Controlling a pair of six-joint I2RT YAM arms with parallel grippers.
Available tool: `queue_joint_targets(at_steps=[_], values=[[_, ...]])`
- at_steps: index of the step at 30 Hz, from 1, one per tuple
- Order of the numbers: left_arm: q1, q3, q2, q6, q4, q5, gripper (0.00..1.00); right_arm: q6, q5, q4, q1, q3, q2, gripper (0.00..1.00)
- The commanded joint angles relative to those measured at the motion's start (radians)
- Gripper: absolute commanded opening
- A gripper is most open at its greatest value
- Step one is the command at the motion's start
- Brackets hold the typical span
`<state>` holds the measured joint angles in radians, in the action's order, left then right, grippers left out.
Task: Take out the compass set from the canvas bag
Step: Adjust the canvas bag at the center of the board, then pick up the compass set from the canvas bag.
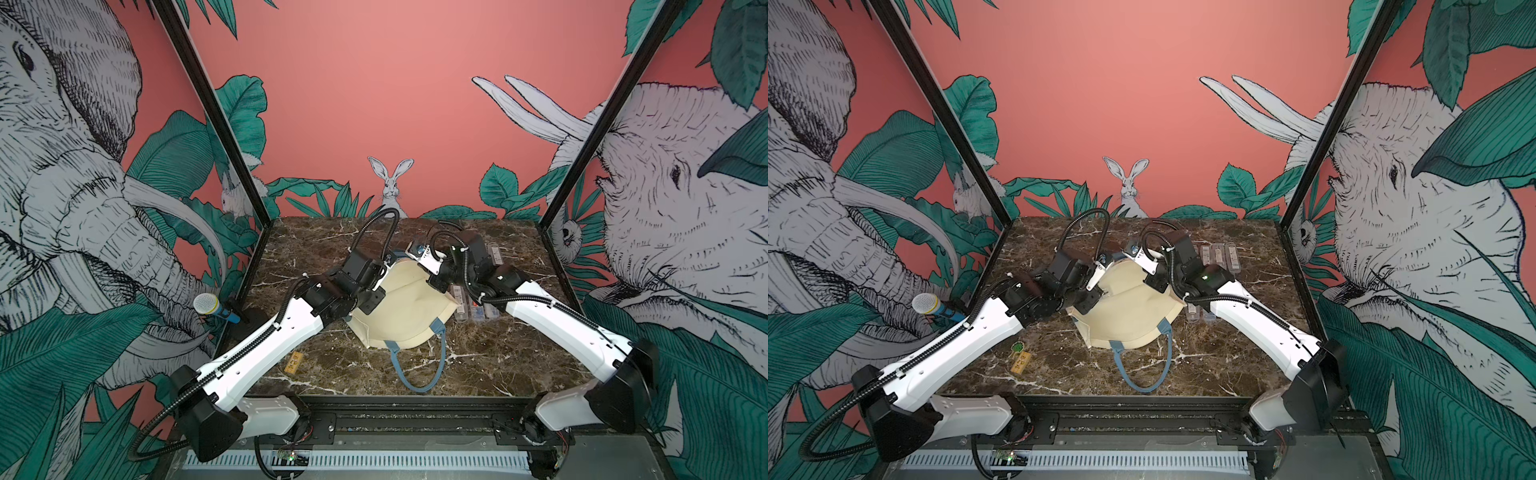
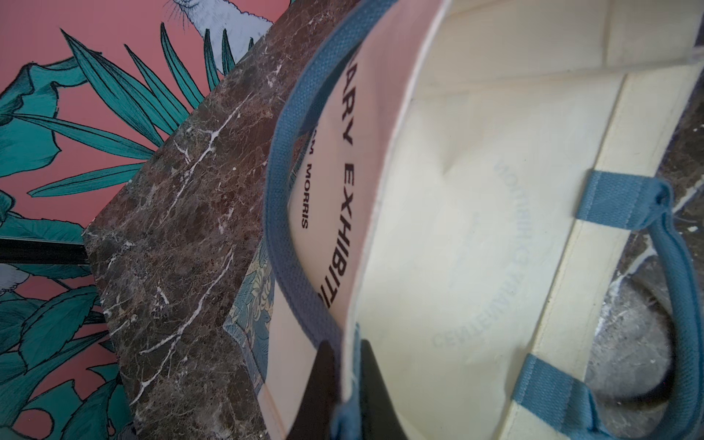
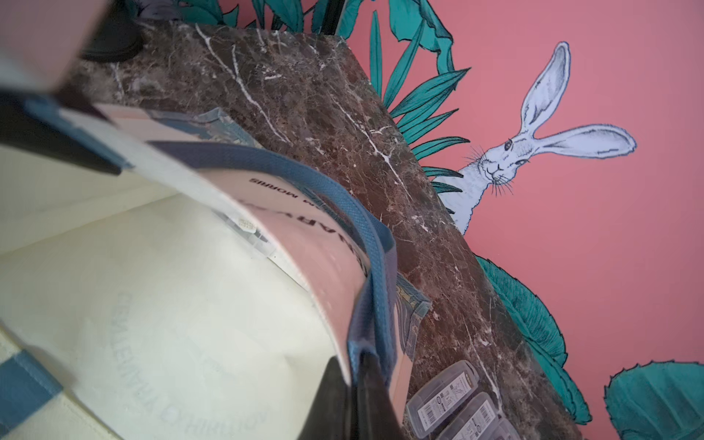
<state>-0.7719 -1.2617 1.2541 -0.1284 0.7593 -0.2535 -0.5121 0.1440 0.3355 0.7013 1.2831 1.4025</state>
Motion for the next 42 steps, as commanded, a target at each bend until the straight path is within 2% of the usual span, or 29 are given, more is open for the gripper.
queue_joint_targets(at_steps=[1, 3, 4, 6, 8, 12, 14, 17, 21, 23, 25, 28, 33, 42], values=[[-0.001, -0.053, -0.054, 0.022, -0.001, 0.042, 0.00, -0.136, 0.173, -0.032, 0.005, -0.040, -0.137, 0.35], [-0.001, -0.066, -0.062, 0.030, 0.009, 0.073, 0.00, -0.169, 0.311, -0.101, 0.018, -0.121, -0.238, 0.41], [-0.001, -0.069, -0.069, 0.036, 0.012, 0.088, 0.00, -0.203, 0.340, -0.159, 0.041, -0.189, -0.291, 0.41], [-0.002, -0.068, -0.082, 0.042, 0.012, 0.109, 0.00, -0.274, 0.308, -0.238, 0.105, -0.297, -0.352, 0.40], [-0.001, -0.065, -0.091, 0.047, 0.008, 0.135, 0.00, -0.303, 0.249, -0.279, 0.164, -0.354, -0.340, 0.40], [-0.001, -0.072, -0.091, 0.062, 0.008, 0.173, 0.00, -0.384, 0.145, -0.334, 0.266, -0.400, -0.226, 0.39], [-0.001, -0.078, -0.093, 0.070, 0.008, 0.179, 0.00, -0.390, 0.072, -0.386, 0.305, -0.405, -0.146, 0.35], [-0.001, -0.078, -0.099, 0.082, 0.010, 0.183, 0.00, -0.379, 0.002, -0.392, 0.348, -0.400, -0.084, 0.37], [-0.002, -0.063, -0.111, 0.091, 0.001, 0.194, 0.00, -0.356, 0.021, -0.475, 0.357, -0.435, -0.013, 0.42], [-0.001, -0.059, -0.108, 0.099, -0.007, 0.214, 0.00, -0.353, -0.023, -0.527, 0.357, -0.427, 0.064, 0.41], [-0.002, -0.059, -0.104, 0.106, -0.014, 0.234, 0.00, -0.335, -0.043, -0.614, 0.342, -0.417, 0.145, 0.47], [-0.001, -0.063, -0.098, 0.104, -0.009, 0.251, 0.00, -0.317, 0.003, -0.670, 0.307, -0.368, 0.254, 0.48], [-0.001, -0.065, -0.089, 0.110, -0.005, 0.284, 0.00, -0.301, -0.051, -0.705, 0.278, -0.270, 0.397, 0.48], [-0.001, -0.038, -0.104, 0.118, -0.007, 0.311, 0.00, -0.273, -0.159, -0.765, 0.274, -0.222, 0.490, 0.55]])
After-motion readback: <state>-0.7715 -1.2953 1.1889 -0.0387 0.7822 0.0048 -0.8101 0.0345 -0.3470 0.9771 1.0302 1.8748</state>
